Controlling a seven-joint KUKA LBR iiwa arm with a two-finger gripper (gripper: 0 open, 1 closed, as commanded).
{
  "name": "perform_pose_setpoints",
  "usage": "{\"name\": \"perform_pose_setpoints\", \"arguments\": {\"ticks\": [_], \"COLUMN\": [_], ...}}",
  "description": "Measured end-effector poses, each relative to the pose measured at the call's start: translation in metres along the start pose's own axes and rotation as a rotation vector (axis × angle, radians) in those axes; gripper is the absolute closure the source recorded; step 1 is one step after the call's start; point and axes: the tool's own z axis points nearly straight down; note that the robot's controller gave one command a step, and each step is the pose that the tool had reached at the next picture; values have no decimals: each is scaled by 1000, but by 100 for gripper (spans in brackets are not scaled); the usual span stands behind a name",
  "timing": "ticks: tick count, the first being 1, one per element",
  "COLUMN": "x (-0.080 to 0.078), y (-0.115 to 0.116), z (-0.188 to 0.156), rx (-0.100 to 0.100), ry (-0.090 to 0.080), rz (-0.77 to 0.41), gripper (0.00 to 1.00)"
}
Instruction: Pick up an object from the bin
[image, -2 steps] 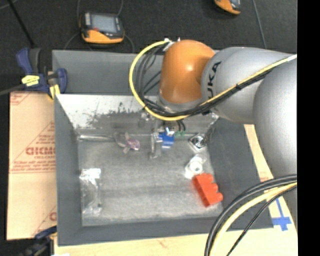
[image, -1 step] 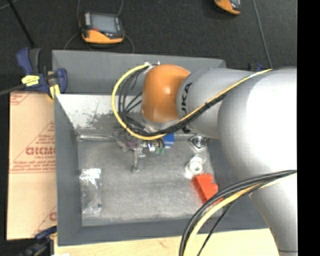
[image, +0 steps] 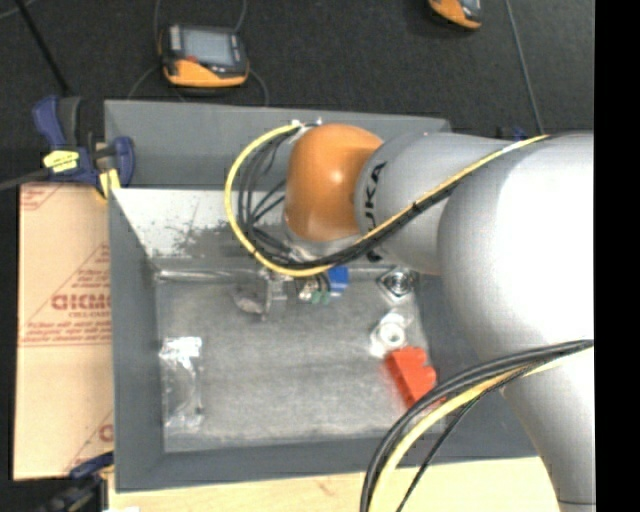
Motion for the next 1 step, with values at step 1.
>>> {"name": "perform_pose_setpoints", "arguments": {"ticks": [1], "x": [7], "y": [-25], "z": [-121], "rx": [3], "ry": [-6], "rz": [-22], "gripper": [100]}}
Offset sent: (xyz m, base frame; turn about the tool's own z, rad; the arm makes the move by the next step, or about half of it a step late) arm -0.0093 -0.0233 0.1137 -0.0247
